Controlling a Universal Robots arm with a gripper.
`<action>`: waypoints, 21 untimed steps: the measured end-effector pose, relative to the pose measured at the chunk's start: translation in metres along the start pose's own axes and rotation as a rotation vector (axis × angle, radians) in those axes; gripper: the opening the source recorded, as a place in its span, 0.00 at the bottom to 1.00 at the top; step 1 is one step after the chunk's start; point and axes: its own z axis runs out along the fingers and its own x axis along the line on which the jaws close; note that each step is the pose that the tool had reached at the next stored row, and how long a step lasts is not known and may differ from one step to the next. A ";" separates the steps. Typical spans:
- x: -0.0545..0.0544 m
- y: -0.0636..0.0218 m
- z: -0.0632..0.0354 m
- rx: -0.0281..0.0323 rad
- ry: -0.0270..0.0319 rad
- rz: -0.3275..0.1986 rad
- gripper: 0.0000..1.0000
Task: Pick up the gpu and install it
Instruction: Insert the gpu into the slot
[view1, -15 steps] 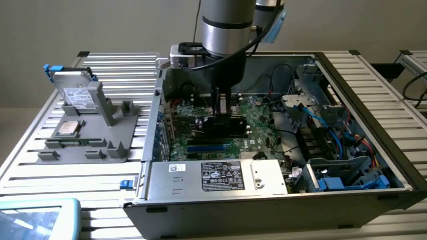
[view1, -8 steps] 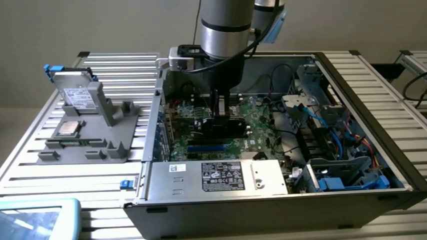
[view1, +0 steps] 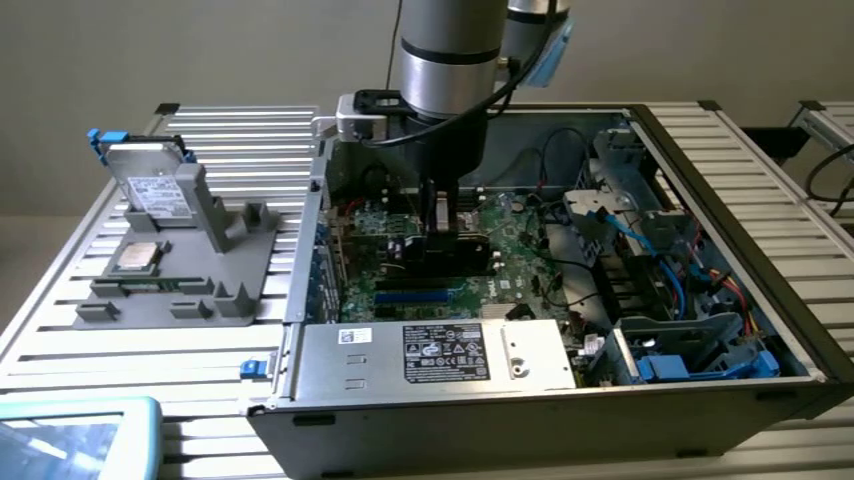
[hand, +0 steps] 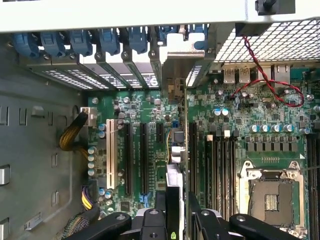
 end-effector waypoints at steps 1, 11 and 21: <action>0.000 0.0000 0.0010 0.0000 0.0002 0.000 0.27; -0.001 0.0014 0.0128 -0.0030 0.0009 0.000 0.27; 0.001 0.0016 0.0166 -0.0065 0.0005 0.000 0.27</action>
